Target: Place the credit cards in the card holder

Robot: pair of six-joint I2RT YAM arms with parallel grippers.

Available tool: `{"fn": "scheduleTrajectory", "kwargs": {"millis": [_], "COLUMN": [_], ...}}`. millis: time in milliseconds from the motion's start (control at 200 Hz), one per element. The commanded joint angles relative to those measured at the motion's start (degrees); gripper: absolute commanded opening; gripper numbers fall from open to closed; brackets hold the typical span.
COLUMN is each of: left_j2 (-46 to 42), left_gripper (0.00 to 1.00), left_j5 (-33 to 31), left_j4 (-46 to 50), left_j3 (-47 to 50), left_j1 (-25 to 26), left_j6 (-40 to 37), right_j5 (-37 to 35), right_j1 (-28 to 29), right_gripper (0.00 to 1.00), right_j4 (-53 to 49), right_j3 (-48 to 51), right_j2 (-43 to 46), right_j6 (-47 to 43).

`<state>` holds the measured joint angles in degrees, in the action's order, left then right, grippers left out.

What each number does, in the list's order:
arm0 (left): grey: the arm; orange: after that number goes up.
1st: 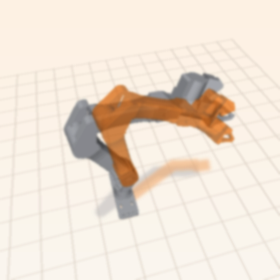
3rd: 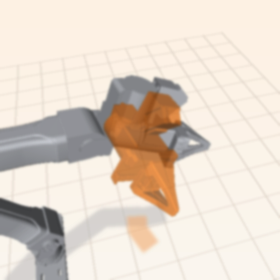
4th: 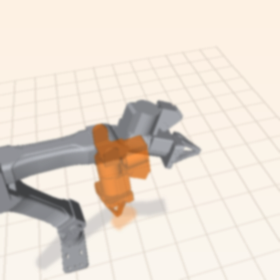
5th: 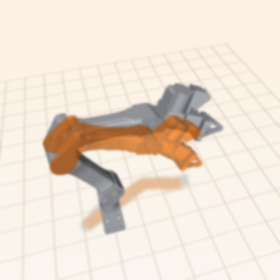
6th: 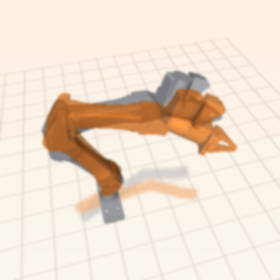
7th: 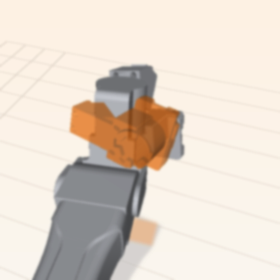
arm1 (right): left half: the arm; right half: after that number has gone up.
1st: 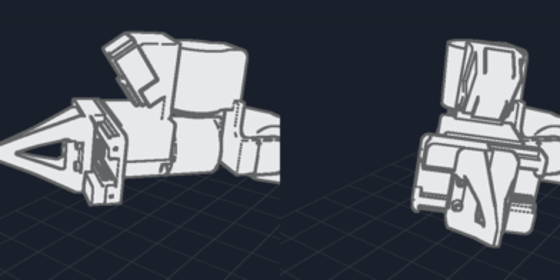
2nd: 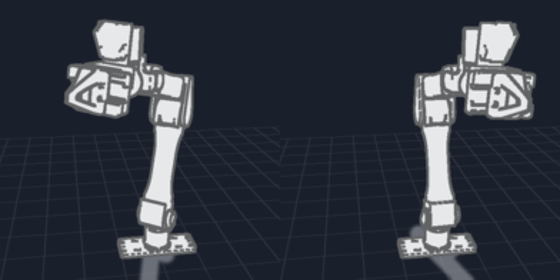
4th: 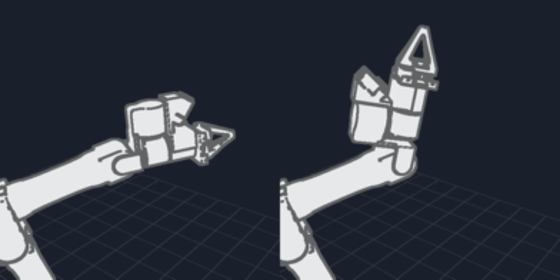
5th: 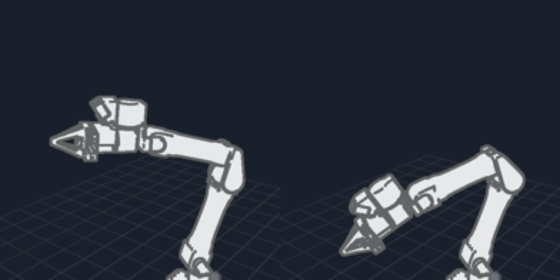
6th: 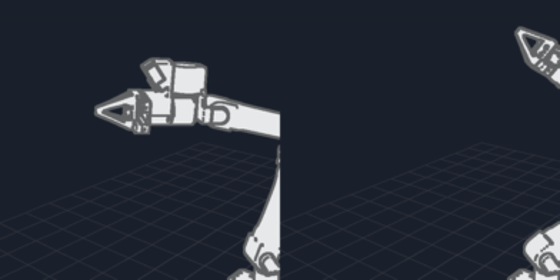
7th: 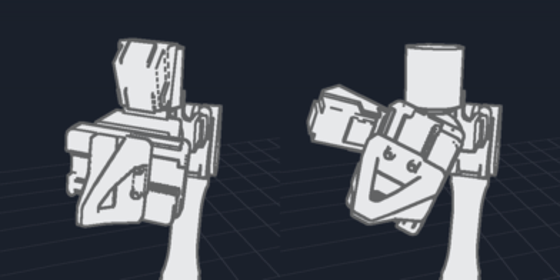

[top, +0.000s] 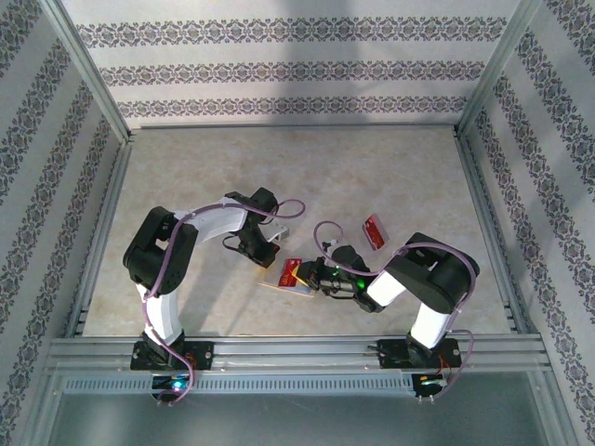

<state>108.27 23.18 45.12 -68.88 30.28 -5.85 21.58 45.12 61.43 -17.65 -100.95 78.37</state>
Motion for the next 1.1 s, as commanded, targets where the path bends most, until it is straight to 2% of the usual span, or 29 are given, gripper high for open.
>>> {"fn": "scheduleTrajectory", "kwargs": {"millis": [0,1094], "left_j2": [1.15,1.53], "left_gripper": [0.00,0.00], "left_j5": [-1.75,-1.75], "left_j4": [0.24,0.45], "left_j3": [1.07,0.95], "left_j1": [0.57,0.57], "left_j6": [-0.95,-1.15], "right_j5": [-0.25,-1.35], "right_j1": [0.32,0.40], "right_gripper": [0.00,0.00], "right_j4": [4.38,7.22], "right_j3": [-0.35,-0.22], "right_j2": [-1.01,-0.83], "right_j6": [0.66,0.97]}}
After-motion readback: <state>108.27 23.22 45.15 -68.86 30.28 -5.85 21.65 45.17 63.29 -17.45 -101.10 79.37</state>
